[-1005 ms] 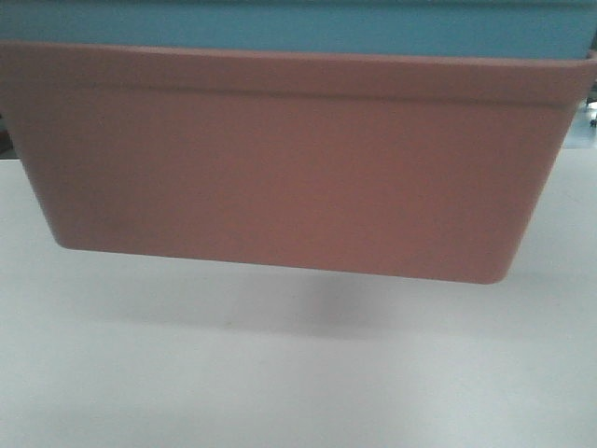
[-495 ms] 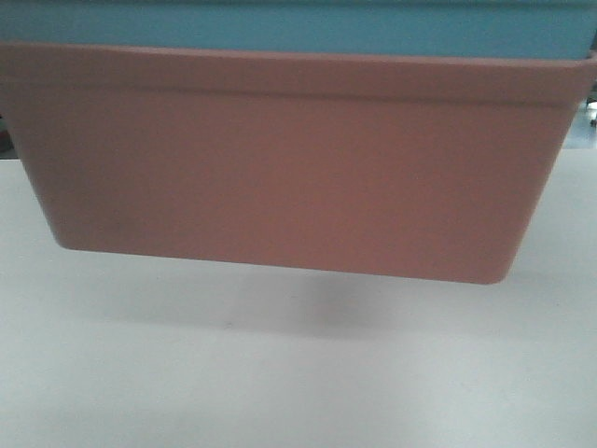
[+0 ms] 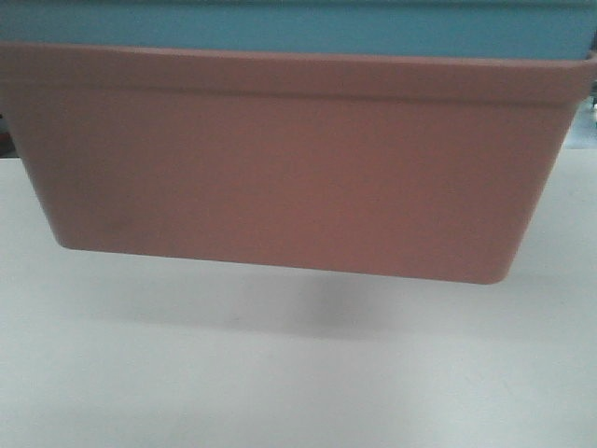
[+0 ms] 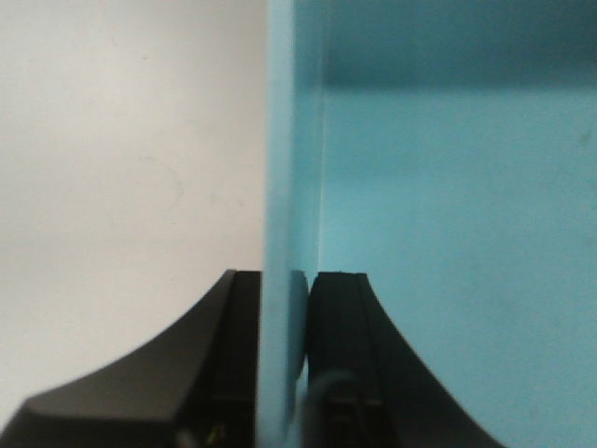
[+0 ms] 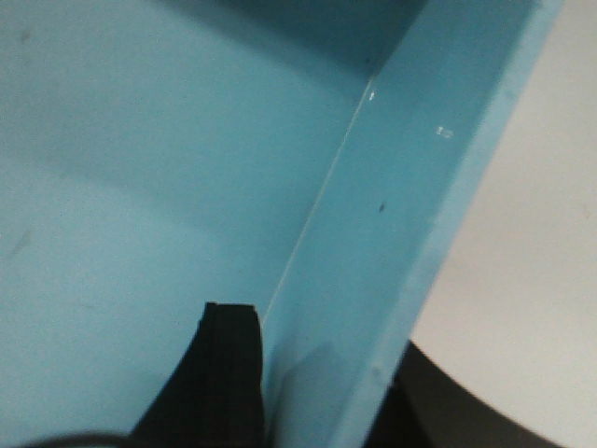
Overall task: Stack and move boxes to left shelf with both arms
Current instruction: 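Hold the stacked bins raised in both grippers while the base drives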
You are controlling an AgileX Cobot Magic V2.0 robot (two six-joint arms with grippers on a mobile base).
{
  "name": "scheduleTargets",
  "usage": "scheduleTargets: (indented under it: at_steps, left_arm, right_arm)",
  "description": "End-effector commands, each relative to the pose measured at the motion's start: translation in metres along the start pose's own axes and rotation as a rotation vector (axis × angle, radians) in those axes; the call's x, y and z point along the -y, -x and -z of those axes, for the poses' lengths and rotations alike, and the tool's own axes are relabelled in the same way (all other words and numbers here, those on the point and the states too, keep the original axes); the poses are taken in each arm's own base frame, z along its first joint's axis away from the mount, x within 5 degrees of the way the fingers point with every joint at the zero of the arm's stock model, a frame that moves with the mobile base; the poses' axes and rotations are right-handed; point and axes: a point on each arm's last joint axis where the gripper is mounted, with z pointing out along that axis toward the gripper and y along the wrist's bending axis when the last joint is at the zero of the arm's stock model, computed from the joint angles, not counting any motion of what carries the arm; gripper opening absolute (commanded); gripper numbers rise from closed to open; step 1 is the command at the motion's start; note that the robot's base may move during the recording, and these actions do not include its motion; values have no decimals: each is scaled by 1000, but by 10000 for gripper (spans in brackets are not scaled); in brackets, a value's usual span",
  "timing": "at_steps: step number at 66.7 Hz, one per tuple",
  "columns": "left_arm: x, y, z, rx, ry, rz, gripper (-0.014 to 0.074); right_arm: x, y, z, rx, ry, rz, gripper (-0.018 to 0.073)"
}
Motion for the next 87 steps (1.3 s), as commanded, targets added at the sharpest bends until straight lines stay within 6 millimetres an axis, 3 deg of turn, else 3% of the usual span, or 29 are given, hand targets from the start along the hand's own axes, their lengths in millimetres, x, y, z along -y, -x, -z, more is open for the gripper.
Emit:
scheduleTargets:
  at_steps: [1,87]
  left_arm:
    - [26,13,34,162,-293,75,-3]
    - [26,13,34,160,-295,77,-3]
  right_arm:
    - [-21,25,28,261,212,-59,55]
    - [-21,25,28,261,211,-59,55]
